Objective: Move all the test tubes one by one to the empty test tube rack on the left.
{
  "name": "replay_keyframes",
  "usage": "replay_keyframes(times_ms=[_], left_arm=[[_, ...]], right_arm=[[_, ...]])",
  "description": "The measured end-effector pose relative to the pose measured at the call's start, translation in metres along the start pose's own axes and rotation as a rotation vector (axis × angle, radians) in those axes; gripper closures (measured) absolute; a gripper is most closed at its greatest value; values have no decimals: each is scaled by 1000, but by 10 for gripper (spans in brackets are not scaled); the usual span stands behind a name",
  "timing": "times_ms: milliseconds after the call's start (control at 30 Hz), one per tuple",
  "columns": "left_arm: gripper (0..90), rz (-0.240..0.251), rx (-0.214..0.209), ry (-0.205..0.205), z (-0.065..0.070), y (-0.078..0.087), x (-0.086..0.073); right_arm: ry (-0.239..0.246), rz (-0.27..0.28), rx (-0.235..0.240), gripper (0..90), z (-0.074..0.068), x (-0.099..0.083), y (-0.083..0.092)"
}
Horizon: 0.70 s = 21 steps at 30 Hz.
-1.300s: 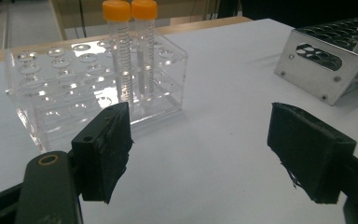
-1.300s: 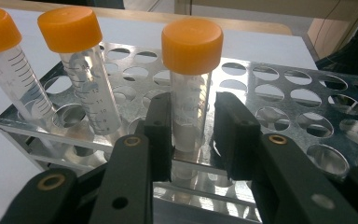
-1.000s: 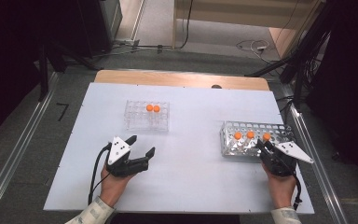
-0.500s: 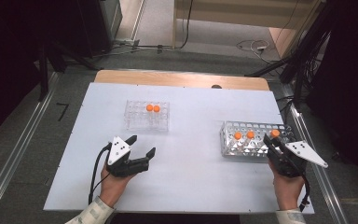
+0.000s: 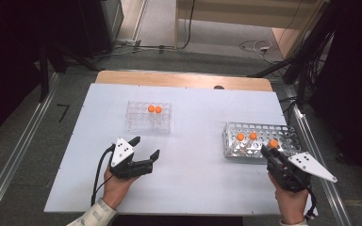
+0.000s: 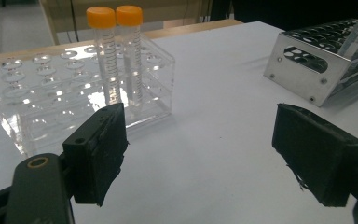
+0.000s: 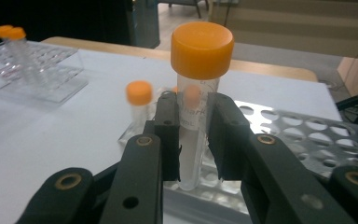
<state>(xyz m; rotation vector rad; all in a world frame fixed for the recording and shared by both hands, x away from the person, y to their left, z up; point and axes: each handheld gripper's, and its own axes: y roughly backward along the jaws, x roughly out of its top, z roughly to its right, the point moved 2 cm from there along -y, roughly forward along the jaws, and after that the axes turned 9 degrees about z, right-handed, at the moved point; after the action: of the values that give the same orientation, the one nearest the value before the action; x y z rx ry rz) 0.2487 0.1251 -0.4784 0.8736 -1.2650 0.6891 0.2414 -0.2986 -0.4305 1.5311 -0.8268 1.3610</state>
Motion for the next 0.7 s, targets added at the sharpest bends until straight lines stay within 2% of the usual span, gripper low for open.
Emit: replay_keyframes(times_ms=[233,700], left_arm=[[179,8,-18,-2,5,0,1],[186,39,-67,5,20,-1,12]], right_arm=[[20,-44,112,721,-34,-10,-11],[98,-100,305,721,-110,-12,-57]])
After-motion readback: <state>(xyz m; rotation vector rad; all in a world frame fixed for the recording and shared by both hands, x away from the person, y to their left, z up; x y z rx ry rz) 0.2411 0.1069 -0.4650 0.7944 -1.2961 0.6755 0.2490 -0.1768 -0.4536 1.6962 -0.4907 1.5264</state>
